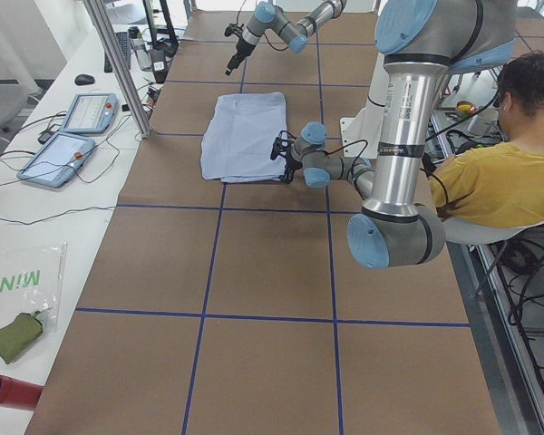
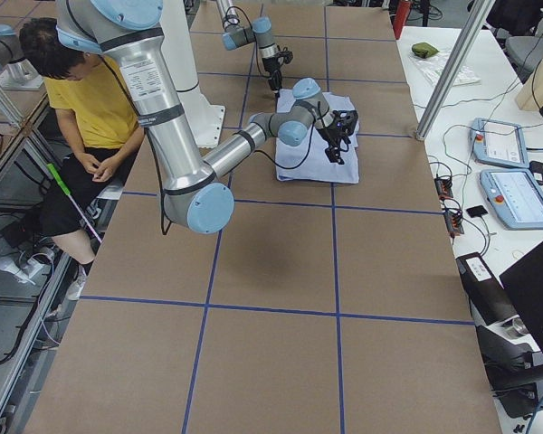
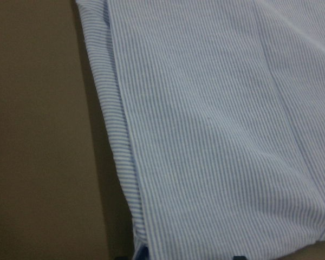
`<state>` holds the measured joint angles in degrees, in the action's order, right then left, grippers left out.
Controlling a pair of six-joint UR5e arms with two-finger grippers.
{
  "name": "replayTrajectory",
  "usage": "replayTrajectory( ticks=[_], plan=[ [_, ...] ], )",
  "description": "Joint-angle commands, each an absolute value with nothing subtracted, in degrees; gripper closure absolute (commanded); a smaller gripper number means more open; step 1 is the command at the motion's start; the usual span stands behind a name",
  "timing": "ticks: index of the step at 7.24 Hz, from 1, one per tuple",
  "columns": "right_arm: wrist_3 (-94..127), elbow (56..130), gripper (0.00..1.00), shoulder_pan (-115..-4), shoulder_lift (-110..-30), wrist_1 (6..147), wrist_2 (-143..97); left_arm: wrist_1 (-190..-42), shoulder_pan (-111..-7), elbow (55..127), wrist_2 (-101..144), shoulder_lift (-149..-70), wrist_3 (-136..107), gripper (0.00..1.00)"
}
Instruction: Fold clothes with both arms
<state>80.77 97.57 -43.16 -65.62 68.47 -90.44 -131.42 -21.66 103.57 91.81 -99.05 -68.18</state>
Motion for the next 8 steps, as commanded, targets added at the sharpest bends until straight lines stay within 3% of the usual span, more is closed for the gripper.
replayTrajectory(
  ticks=[1, 6, 8],
  plan=[
    [80.8, 97.6, 0.0, -43.2, -65.7, 68.5, -90.4, -131.4, -20.7, 103.8, 91.6, -99.1, -70.5, 1.0],
    [80.9, 97.7, 0.0, -41.8, -65.6, 68.5, -90.1, -130.9, -26.5, 103.7, 89.8, -98.3, -61.3, 1.0],
    [81.5, 97.9, 0.0, -41.1, -65.4, 68.5, -89.9, -131.2, -35.5, 97.9, 90.1, -99.8, -53.3, 1.0]
  ],
)
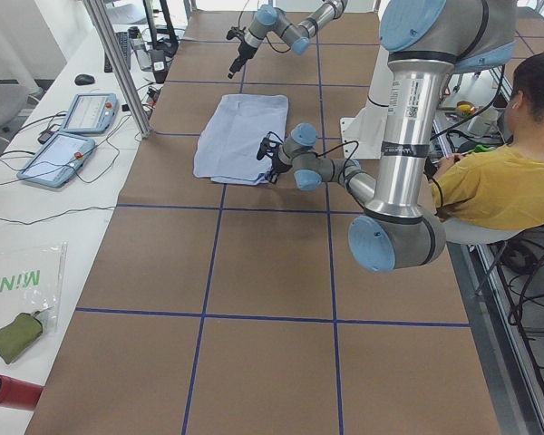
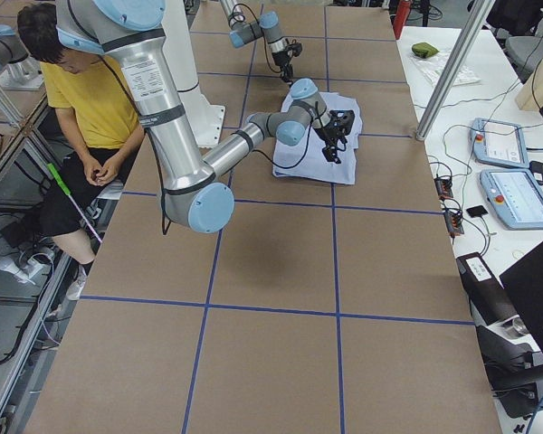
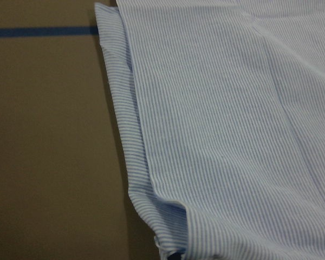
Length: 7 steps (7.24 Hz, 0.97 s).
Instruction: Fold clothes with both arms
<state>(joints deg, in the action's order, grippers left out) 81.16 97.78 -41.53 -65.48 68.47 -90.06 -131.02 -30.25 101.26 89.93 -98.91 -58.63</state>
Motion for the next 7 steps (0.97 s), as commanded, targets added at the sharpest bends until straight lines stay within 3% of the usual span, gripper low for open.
replayTrajectory(
  ticks=[1, 2, 4, 6, 7],
  plan=[
    [81.6, 98.1, 0.0, -40.6, -65.4, 68.5, -89.3, -131.4, -40.6, 93.1, 90.2, -103.5, -48.1, 1.0],
    [81.7, 98.1, 0.0, -39.9, -65.3, 68.5, -88.7, -131.4, -44.4, 84.9, 90.2, -109.8, -45.3, 1.0],
    [83.4, 100.4, 0.0, -37.3, -65.0, 68.6, -87.2, -134.4, -49.6, 60.0, 90.0, -128.1, -43.1, 1.0],
    [85.9, 102.4, 0.0, -34.4, -64.7, 68.6, -85.4, -137.5, -51.1, 47.9, 89.9, -136.3, -41.3, 1.0],
    [86.0, 103.4, 0.0, -32.3, -64.6, 68.6, -84.0, -140.0, -51.3, 47.8, 90.3, -135.8, -41.2, 1.0]
  ],
)
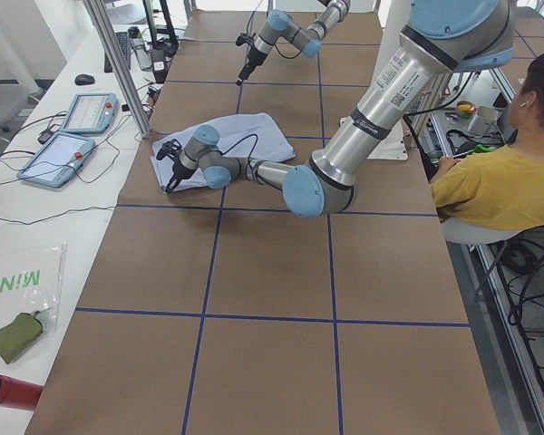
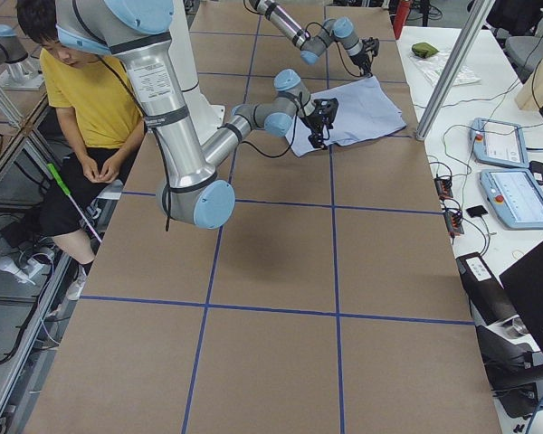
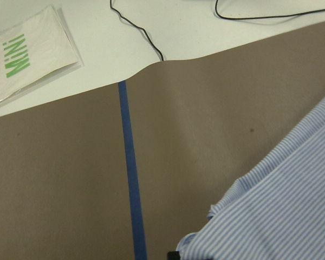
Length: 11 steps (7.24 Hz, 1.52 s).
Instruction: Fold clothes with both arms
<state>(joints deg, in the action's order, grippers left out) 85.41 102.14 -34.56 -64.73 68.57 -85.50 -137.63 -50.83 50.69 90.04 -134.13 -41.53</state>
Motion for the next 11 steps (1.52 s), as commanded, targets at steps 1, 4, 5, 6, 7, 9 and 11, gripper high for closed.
replayTrajectory(
  ticks=[1, 4, 5, 6, 7, 9, 11],
  plan=[
    [88.9, 103.4, 0.0, -30.5, -63.8, 70.0, -83.4, -143.4, -51.4, 50.4, 92.0, -133.0, -40.4, 0.01],
    [105.9, 102.8, 0.0, -25.0, -56.6, 84.9, -80.6, -144.5, -51.7, 63.2, 98.9, -123.5, -40.9, 0.0],
    [108.7, 101.9, 0.0, -23.8, -56.3, 85.2, -80.5, -144.6, -51.7, 63.4, 98.9, -123.5, -41.0, 0.0],
    [112.6, 100.0, 0.0, -22.4, -55.8, 85.2, -80.4, -144.7, -51.7, 63.7, 98.9, -123.4, -41.3, 0.0],
    [115.1, 97.3, 0.0, -20.8, -54.2, 85.3, -78.6, -144.7, -51.3, 65.8, 98.9, -122.1, -42.8, 0.0],
    [116.9, 87.4, 0.01, -20.3, -48.5, 85.1, -77.2, -144.6, -51.2, 67.8, 98.9, -120.2, -43.2, 0.0],
    [116.5, 86.8, 0.04, -20.3, -48.6, 85.3, -77.2, -144.7, -51.0, 67.9, 98.9, -120.1, -43.3, 0.0]
  ],
)
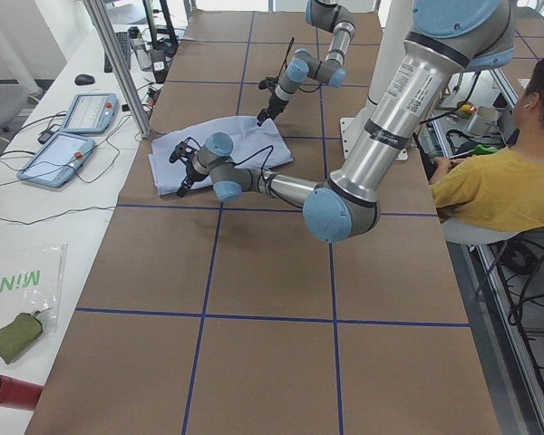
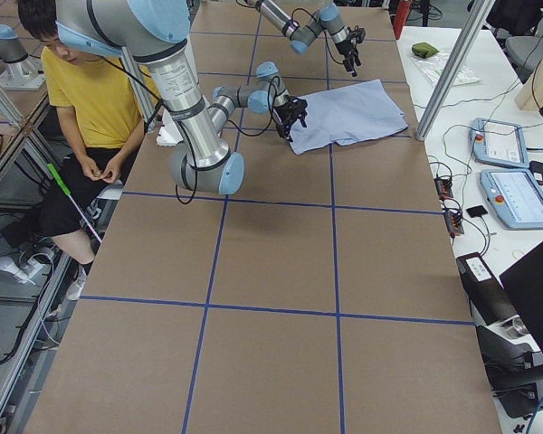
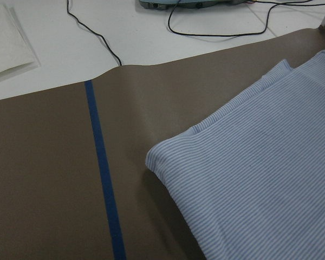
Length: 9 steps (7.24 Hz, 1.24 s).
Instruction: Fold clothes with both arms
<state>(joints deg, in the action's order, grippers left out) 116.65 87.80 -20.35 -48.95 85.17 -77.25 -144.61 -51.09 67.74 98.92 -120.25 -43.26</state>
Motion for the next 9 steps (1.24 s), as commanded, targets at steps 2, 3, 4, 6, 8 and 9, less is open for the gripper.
replayTrajectory(
  ticks=[2, 3, 4, 6, 8, 9],
  plan=[
    [116.5, 86.7, 0.05, -20.3, -48.6, 85.7, -77.2, -144.7, -51.0, 68.0, 98.9, -119.7, -43.3, 0.0],
    [116.5, 86.6, 0.07, -20.3, -48.6, 85.7, -77.1, -144.7, -51.0, 68.0, 99.0, -119.7, -43.3, 0.0],
    [116.4, 86.6, 0.11, -20.3, -48.6, 85.7, -77.1, -144.7, -51.0, 68.0, 98.9, -119.7, -43.3, 0.0],
    [116.5, 85.7, 0.15, -20.4, -47.7, 85.7, -77.1, -144.7, -51.0, 68.0, 98.9, -119.7, -43.3, 0.0],
    [116.5, 81.7, 0.19, -20.4, -44.9, 85.7, -77.0, -144.7, -51.0, 68.0, 99.0, -119.7, -43.3, 0.0],
    [116.8, 81.7, 0.3, -20.5, -44.5, 85.7, -77.0, -144.7, -51.0, 68.0, 98.9, -119.7, -43.3, 0.0]
  ],
)
